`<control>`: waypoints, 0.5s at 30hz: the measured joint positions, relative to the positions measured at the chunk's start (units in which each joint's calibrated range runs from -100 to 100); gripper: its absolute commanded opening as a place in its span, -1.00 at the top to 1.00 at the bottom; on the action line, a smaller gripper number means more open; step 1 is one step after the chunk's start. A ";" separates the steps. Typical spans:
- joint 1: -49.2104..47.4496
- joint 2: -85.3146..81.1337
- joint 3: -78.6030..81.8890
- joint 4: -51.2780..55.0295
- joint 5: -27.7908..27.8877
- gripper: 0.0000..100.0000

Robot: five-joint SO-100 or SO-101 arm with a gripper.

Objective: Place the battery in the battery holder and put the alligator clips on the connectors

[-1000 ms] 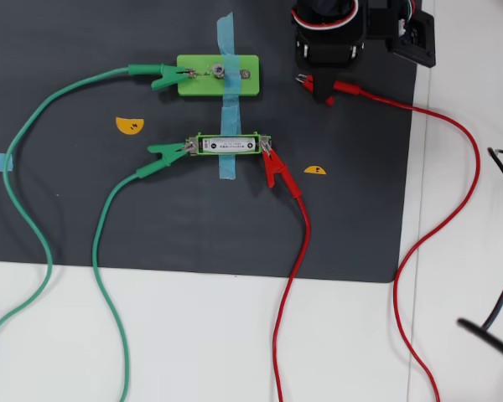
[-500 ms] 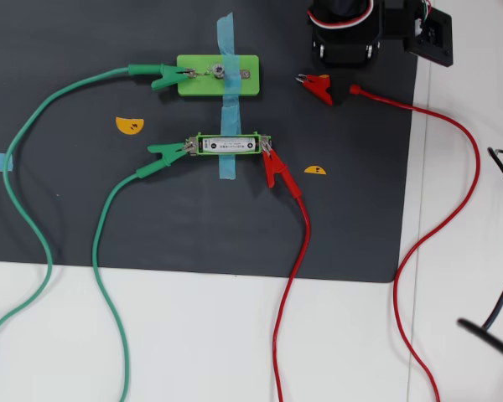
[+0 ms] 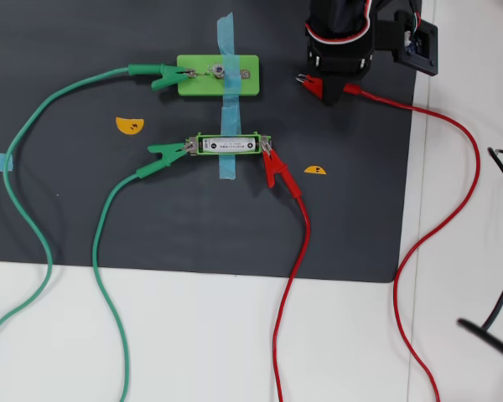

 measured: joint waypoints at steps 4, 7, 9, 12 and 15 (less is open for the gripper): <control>0.00 0.00 0.00 0.00 0.00 0.67; 0.34 0.00 0.09 0.00 0.00 0.67; 1.12 0.00 0.09 0.00 0.00 0.67; 2.58 0.67 0.18 0.00 0.00 0.67; 3.58 0.67 0.18 -0.09 0.00 0.67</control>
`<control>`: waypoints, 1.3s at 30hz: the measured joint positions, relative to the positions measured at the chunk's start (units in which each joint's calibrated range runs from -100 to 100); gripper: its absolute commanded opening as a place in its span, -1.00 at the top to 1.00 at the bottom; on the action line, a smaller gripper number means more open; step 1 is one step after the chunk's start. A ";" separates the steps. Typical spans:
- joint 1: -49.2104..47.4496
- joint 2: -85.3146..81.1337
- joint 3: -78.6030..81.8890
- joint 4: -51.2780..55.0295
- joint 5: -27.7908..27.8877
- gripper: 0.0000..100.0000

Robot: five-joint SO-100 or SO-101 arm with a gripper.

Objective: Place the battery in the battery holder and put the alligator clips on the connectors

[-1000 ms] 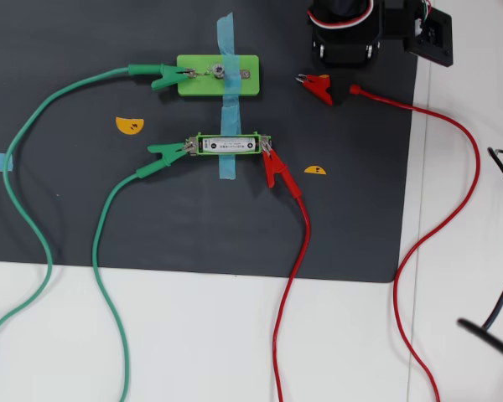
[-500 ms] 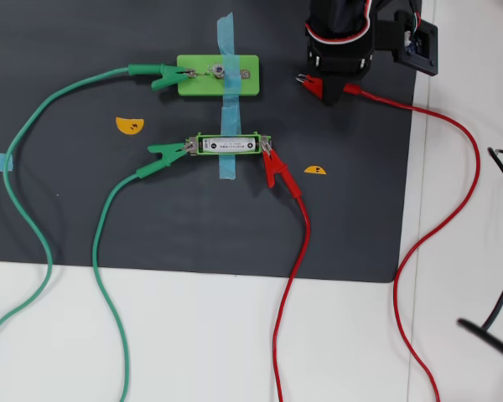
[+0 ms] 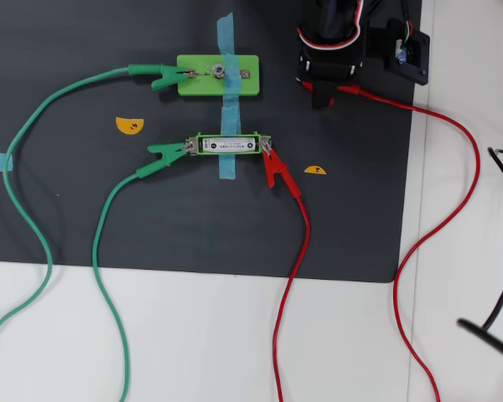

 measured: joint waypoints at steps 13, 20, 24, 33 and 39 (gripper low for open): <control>0.22 0.00 0.00 0.00 0.00 0.67; 0.22 0.08 0.00 -2.49 0.00 0.67; 0.22 0.08 0.00 -4.63 0.00 0.67; 0.22 0.08 0.00 -4.63 0.00 0.67; 0.22 0.08 0.09 -4.63 0.00 0.67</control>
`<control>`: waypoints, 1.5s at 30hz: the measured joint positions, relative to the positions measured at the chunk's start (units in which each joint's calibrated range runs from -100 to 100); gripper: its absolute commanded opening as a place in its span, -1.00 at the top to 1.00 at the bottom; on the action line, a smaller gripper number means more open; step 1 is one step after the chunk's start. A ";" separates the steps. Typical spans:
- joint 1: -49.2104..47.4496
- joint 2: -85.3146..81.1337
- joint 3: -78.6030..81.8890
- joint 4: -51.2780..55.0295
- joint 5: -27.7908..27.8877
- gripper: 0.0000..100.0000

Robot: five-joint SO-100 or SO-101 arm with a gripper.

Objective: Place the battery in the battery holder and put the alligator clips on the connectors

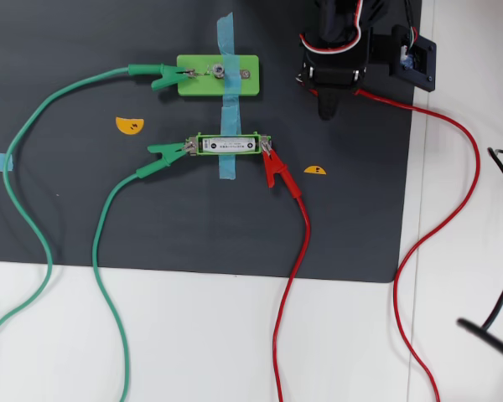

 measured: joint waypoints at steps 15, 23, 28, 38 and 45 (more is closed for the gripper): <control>0.00 0.00 3.38 -0.09 0.00 0.45; 0.00 0.00 4.35 -0.09 0.00 0.45; -2.69 0.00 4.35 -0.09 0.00 0.45; -6.05 0.00 4.35 -0.09 0.00 0.45; -6.05 0.00 4.35 -0.34 0.00 0.45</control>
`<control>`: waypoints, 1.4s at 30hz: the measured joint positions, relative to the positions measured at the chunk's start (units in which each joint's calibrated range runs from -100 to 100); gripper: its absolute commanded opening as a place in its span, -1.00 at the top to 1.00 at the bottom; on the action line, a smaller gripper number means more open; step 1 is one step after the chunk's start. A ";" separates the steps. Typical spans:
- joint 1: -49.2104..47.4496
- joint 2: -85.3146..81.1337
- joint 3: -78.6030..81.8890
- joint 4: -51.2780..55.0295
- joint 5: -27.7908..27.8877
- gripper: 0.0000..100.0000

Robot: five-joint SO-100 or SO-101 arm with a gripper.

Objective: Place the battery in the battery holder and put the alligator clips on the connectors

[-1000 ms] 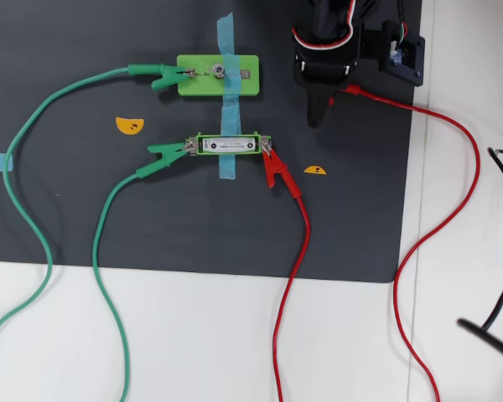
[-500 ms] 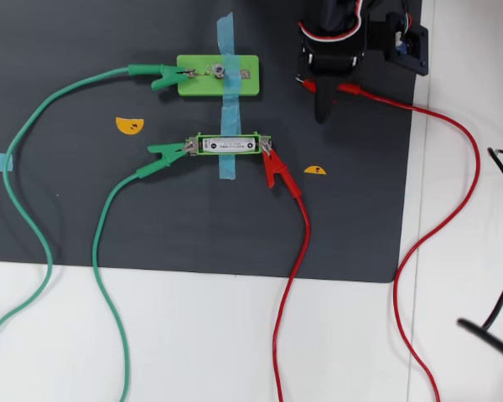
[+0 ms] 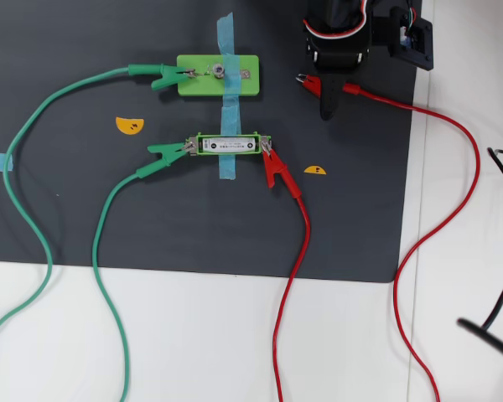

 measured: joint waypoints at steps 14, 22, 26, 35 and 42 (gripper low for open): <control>0.00 7.14 -5.51 1.63 0.05 0.45; 0.00 11.34 -11.11 6.86 0.05 0.45; 0.00 14.28 -14.48 10.04 0.05 0.45; 3.70 20.16 -20.17 14.59 0.05 0.45; 3.81 20.50 -20.88 14.67 0.05 0.63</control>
